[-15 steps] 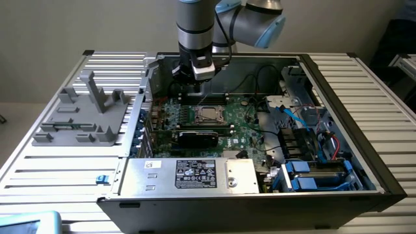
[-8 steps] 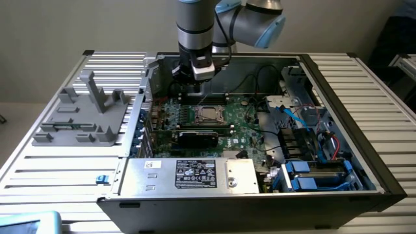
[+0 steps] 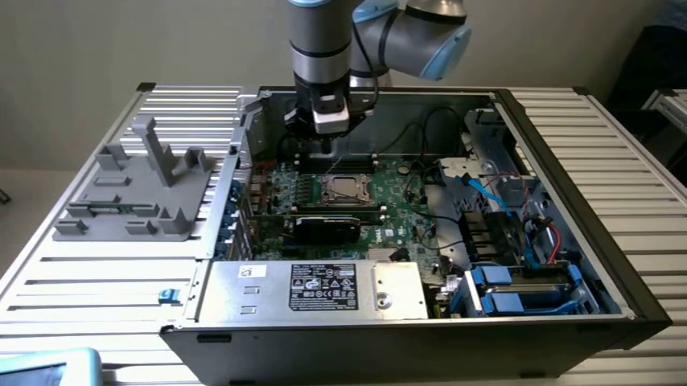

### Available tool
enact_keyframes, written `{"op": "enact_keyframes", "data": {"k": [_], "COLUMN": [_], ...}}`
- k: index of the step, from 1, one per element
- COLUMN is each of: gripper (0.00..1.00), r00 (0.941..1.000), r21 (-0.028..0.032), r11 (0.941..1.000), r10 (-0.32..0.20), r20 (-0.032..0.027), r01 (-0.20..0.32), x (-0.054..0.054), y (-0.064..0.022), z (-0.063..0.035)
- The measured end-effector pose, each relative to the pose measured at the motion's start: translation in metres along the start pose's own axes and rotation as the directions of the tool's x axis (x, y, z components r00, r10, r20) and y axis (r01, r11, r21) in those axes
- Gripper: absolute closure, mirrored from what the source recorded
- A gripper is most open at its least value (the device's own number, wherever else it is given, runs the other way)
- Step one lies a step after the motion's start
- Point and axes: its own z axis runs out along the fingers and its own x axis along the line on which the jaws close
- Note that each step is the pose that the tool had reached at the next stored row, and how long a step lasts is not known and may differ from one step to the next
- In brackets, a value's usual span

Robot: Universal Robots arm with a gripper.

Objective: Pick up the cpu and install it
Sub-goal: 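Install the first cpu locking lever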

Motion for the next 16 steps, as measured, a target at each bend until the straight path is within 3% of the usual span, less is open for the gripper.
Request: {"op": "enact_keyframes", "data": {"k": [9, 14, 16], "gripper": [0.89, 0.89, 0.89], "r00": [0.9954, 0.9923, 0.9913], "r21": [-0.0048, -0.0052, -0.0008], "r11": [0.9956, 0.9927, 0.9918], "r10": [0.093, 0.12, 0.128], "r20": [-0.0229, -0.0295, -0.0312], "r01": [-0.094, -0.121, -0.128], "x": [-0.002, -0.004, -0.006], "y": [0.0014, 0.0024, 0.0026], "z": [0.0068, 0.0119, 0.0134]}}
